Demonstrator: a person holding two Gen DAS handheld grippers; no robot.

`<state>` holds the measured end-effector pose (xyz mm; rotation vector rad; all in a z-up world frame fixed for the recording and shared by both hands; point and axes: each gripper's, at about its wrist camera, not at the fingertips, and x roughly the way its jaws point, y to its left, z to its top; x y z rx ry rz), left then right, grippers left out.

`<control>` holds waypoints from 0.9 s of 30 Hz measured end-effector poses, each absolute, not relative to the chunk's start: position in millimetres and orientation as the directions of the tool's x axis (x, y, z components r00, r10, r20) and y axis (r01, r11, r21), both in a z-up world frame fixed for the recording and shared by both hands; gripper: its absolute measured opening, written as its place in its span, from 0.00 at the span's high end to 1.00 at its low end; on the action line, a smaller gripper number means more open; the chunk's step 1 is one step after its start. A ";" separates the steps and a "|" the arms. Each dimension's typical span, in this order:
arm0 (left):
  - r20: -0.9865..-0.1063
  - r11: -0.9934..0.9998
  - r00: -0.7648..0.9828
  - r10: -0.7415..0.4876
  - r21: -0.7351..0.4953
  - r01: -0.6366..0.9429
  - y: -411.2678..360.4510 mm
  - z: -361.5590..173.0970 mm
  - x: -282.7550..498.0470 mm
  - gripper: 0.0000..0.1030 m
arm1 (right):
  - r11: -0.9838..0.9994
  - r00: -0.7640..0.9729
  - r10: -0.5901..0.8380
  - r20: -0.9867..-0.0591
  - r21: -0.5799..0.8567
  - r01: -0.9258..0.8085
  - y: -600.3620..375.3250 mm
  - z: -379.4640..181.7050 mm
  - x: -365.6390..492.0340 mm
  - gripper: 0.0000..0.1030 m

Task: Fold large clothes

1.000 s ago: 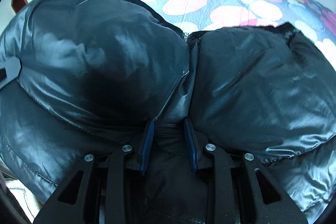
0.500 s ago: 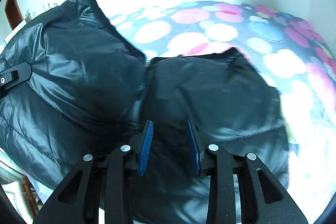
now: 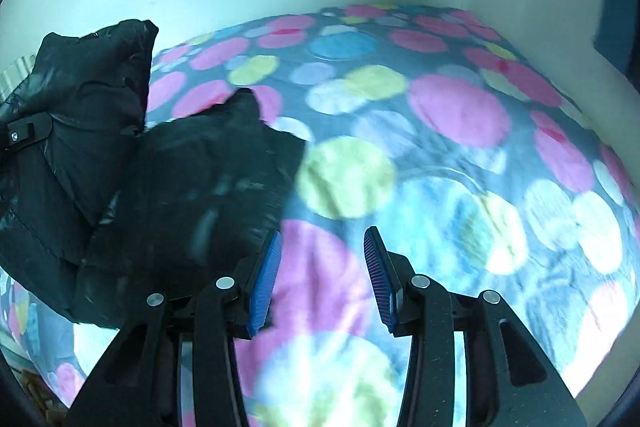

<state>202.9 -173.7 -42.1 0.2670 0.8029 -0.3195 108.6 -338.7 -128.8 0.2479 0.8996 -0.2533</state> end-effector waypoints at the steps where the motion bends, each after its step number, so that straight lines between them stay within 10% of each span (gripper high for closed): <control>1: -0.741 0.914 0.649 -0.171 0.127 0.385 -186.4 -48.5 201.1 0.79 | 0.935 0.586 -0.121 -0.801 0.106 0.338 -348.8 -132.3 101.4 0.58; 5: -0.749 0.894 0.652 -0.117 0.207 0.398 -226.9 -75.2 190.1 0.79 | 0.918 0.554 -0.164 -0.816 0.079 0.388 -371.0 -141.4 81.8 0.57; 12: -0.716 0.865 0.697 -0.031 0.329 0.378 -268.9 -109.0 172.6 0.79 | 0.879 0.518 -0.338 -0.786 -0.066 0.473 -405.1 -143.0 58.5 0.26; 27: -0.675 0.809 0.738 0.002 0.435 0.395 -307.0 -154.9 152.2 0.79 | 0.850 0.476 -0.410 -0.778 -0.136 0.509 -427.9 -148.8 46.9 0.24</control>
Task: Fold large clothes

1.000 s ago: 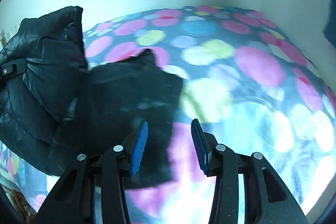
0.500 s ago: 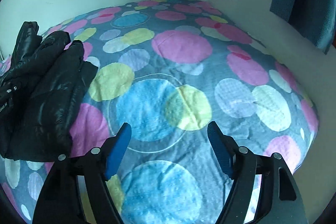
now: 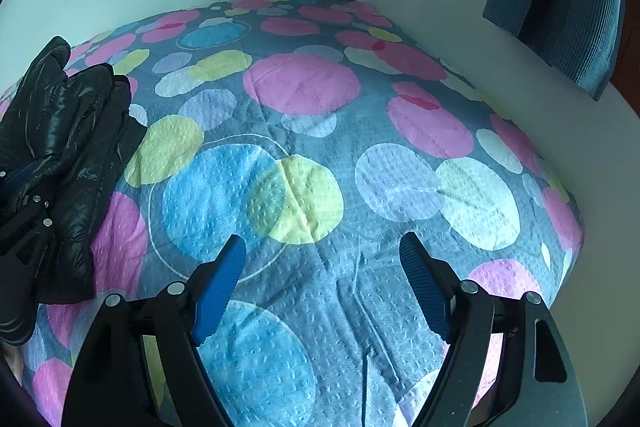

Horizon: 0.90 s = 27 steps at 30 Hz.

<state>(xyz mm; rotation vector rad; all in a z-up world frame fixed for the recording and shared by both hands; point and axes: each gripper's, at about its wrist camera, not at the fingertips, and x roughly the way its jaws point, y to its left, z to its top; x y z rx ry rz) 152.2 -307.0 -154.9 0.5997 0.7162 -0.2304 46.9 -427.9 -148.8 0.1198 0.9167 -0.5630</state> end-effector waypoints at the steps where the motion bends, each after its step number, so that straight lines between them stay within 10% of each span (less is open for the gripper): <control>1: -0.673 0.813 0.740 -0.004 0.428 0.394 -305.1 -152.4 151.8 0.79 | 0.850 0.475 -0.412 -0.778 -0.140 0.508 -427.4 -149.0 46.9 0.24; 7: -0.665 0.824 0.744 -0.068 0.383 0.418 -300.9 -138.5 139.6 0.58 | 0.850 0.470 -0.415 -0.779 -0.148 0.506 -425.0 -148.8 43.8 0.24; 21: -0.653 0.843 0.672 -0.348 0.095 0.529 -246.1 -55.9 100.6 0.51 | 0.860 0.504 -0.430 -0.749 -0.169 0.482 -398.6 -122.0 45.1 0.24; 27: -0.563 0.925 0.776 -0.282 0.054 0.375 -169.1 -19.3 121.4 0.45 | 0.893 0.588 -0.375 -0.717 -0.108 0.438 -374.0 -94.6 61.7 0.24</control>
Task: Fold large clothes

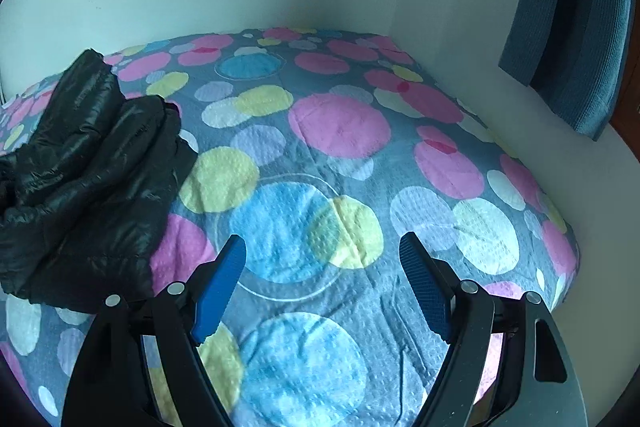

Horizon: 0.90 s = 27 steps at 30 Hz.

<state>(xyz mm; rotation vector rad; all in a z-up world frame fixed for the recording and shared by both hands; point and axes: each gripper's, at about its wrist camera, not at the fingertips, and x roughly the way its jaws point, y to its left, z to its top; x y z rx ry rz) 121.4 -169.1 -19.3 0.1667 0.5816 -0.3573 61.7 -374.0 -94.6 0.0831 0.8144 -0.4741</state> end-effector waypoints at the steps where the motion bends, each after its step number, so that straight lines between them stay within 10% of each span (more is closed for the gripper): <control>1: -0.563 0.938 0.785 -0.257 0.050 0.343 -156.7 -19.3 129.0 0.44 | 0.900 0.605 -0.359 -0.711 -0.091 0.427 -369.8 -89.6 65.4 0.24; 12: -0.687 0.980 0.702 -0.188 -0.088 0.177 -70.5 -55.2 234.2 0.43 | 0.965 0.732 -0.131 -0.668 0.082 0.248 -315.4 -42.6 155.6 0.26; 16: -0.700 0.980 0.689 -0.187 -0.080 0.184 -74.0 -64.6 256.5 0.43 | 0.975 0.720 -0.056 -0.692 0.116 0.188 -297.6 -41.6 192.4 0.48; 27: -0.770 0.961 0.594 -0.232 -0.087 0.263 -88.2 -110.4 297.7 0.44 | 0.988 0.611 -0.039 -0.791 0.060 0.142 -285.6 -96.2 253.3 0.55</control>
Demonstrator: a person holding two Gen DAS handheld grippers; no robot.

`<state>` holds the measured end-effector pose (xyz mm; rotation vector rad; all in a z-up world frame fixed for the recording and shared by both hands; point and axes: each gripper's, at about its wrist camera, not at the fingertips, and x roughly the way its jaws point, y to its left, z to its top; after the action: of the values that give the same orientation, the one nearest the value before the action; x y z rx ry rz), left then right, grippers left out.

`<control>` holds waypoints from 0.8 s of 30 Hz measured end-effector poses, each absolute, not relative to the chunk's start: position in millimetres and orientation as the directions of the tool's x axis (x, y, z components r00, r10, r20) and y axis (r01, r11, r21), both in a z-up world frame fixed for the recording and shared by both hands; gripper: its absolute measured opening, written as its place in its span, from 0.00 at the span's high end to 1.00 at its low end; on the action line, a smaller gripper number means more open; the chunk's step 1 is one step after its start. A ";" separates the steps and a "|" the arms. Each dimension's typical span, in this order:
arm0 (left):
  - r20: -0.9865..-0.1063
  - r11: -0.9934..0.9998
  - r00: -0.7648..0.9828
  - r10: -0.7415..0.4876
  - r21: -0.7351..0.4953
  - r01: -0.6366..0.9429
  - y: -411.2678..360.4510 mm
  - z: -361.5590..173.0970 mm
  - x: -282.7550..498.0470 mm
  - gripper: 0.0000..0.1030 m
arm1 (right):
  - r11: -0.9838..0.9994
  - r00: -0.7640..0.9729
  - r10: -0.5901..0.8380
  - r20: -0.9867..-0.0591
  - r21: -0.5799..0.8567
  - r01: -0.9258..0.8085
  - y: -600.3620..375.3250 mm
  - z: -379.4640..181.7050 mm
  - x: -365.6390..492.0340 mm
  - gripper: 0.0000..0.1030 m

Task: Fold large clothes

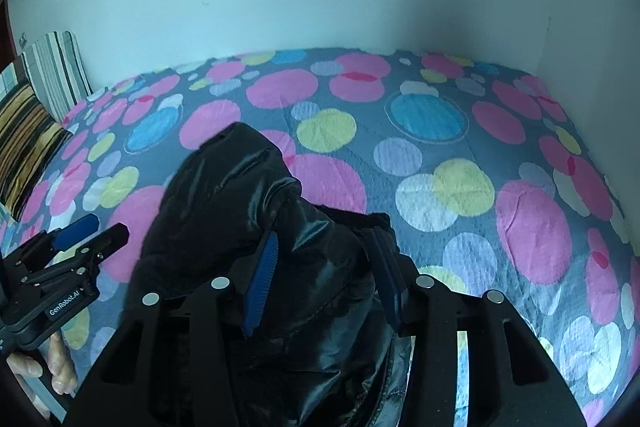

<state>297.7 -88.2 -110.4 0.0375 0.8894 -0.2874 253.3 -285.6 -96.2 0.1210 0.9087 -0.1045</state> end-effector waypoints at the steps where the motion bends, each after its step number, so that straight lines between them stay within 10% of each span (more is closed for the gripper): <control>1: -0.780 0.957 0.578 -0.240 -0.089 0.277 -93.0 -119.8 299.9 0.44 | 0.986 0.587 -0.043 -0.808 0.059 0.153 -292.3 -109.1 255.3 0.55; 24: -0.837 0.935 0.487 -0.250 -0.078 0.347 -133.1 -169.1 318.2 0.50 | 0.967 0.497 0.047 -0.867 0.163 0.194 -322.0 -185.4 263.3 0.53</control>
<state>318.2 -133.1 -169.1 0.1065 0.9987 -0.3642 263.3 -322.0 -185.4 0.2526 1.0502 -0.0903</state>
